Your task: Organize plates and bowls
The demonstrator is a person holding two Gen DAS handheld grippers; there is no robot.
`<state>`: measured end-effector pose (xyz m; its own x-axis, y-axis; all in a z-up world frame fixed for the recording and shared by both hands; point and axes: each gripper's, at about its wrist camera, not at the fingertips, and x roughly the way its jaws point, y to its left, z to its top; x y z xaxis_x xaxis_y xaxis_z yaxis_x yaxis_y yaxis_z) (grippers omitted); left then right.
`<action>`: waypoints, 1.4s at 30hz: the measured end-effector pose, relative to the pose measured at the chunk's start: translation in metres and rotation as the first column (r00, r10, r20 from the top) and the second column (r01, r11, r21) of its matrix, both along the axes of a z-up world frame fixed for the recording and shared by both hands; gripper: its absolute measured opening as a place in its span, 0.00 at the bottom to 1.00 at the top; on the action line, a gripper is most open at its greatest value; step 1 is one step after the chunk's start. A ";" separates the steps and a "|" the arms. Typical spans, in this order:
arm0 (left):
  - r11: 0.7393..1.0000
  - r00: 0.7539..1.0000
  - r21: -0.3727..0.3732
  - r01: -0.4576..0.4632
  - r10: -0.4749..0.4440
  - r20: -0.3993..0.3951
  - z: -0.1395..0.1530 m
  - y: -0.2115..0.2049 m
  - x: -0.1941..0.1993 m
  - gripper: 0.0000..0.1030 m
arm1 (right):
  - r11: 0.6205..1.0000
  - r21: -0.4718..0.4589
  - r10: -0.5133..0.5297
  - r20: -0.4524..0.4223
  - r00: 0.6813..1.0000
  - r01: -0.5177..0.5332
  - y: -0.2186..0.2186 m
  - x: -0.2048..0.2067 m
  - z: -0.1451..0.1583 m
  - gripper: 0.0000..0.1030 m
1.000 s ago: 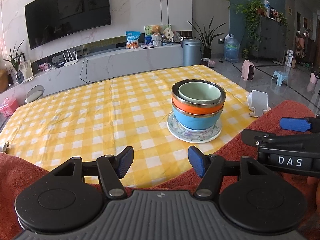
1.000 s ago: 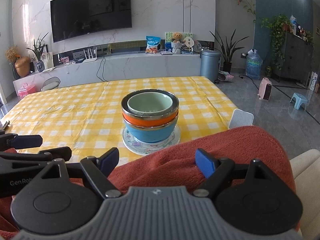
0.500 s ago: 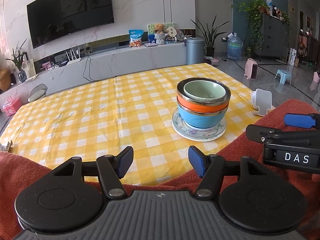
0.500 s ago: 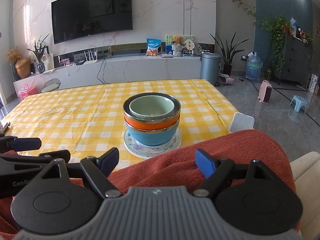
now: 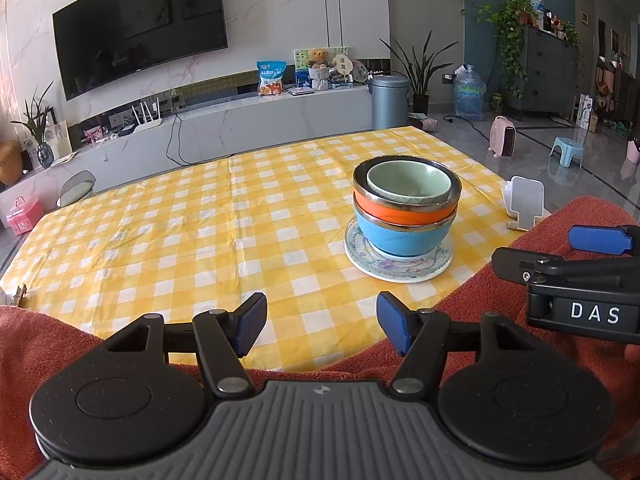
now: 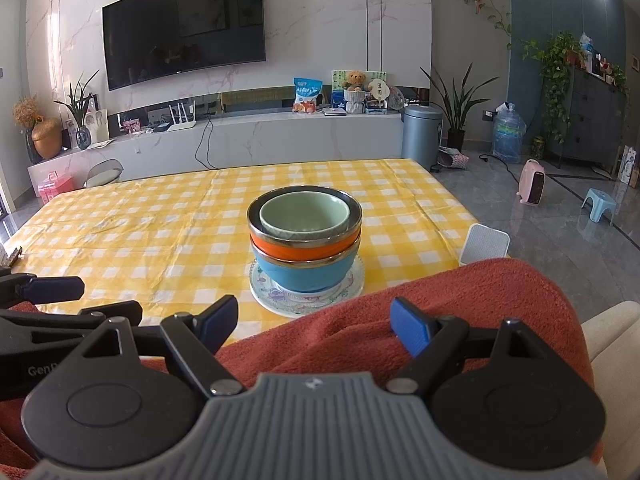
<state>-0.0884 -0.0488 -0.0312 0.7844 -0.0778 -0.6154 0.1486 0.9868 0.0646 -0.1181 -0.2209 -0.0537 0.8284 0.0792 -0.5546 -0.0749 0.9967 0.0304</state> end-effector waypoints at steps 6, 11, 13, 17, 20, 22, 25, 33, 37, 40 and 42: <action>1.000 1.000 0.001 0.001 -0.001 0.002 0.000 0.000 0.000 0.72 | 1.000 -0.001 0.003 0.002 1.000 -0.003 0.001 0.000 -0.001 0.80; 1.000 1.000 0.001 0.001 -0.001 0.001 0.000 0.000 0.000 0.72 | 1.000 0.002 0.002 -0.001 1.000 -0.002 0.002 -0.001 -0.002 0.80; 1.000 1.000 0.001 0.000 0.000 0.001 0.000 0.000 0.000 0.72 | 1.000 0.004 0.001 -0.002 1.000 0.000 0.002 -0.001 -0.002 0.80; 1.000 1.000 0.001 0.001 -0.001 0.002 0.000 0.000 0.000 0.72 | 1.000 0.004 0.000 -0.003 1.000 0.000 0.002 -0.001 -0.002 0.80; 1.000 1.000 0.002 0.001 -0.001 0.002 0.000 0.000 0.000 0.72 | 1.000 0.006 0.001 -0.003 1.000 -0.001 0.002 -0.001 -0.002 0.80; 1.000 1.000 0.001 0.001 -0.001 0.002 0.000 0.001 -0.001 0.72 | 1.000 0.006 0.001 -0.004 1.000 -0.001 0.002 -0.001 -0.002 0.80; 1.000 1.000 0.002 0.001 -0.001 0.003 0.000 0.000 -0.001 0.72 | 1.000 0.008 0.002 -0.003 1.000 -0.002 0.002 -0.002 -0.002 0.80; 1.000 1.000 -0.002 0.005 -0.005 0.002 0.000 0.000 -0.001 0.72 | 1.000 0.010 0.003 -0.002 1.000 -0.002 0.003 -0.002 -0.002 0.80; 1.000 1.000 0.005 0.004 -0.004 0.004 0.000 0.000 -0.002 0.72 | 1.000 0.010 0.002 -0.004 1.000 -0.002 0.003 -0.002 -0.003 0.80; 1.000 1.000 0.004 0.003 -0.003 0.003 0.000 0.000 -0.002 0.72 | 1.000 0.010 0.002 -0.003 1.000 -0.002 0.003 -0.002 -0.003 0.80; 1.000 1.000 0.005 0.004 -0.004 0.004 0.000 0.000 -0.002 0.72 | 1.000 0.010 0.003 -0.004 1.000 -0.002 0.003 -0.002 -0.003 0.80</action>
<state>-0.0904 -0.0486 -0.0312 0.7866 -0.0777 -0.6126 0.1521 0.9859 0.0702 -0.1196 -0.2183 -0.0564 0.8262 0.0867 -0.5567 -0.0772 0.9962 0.0406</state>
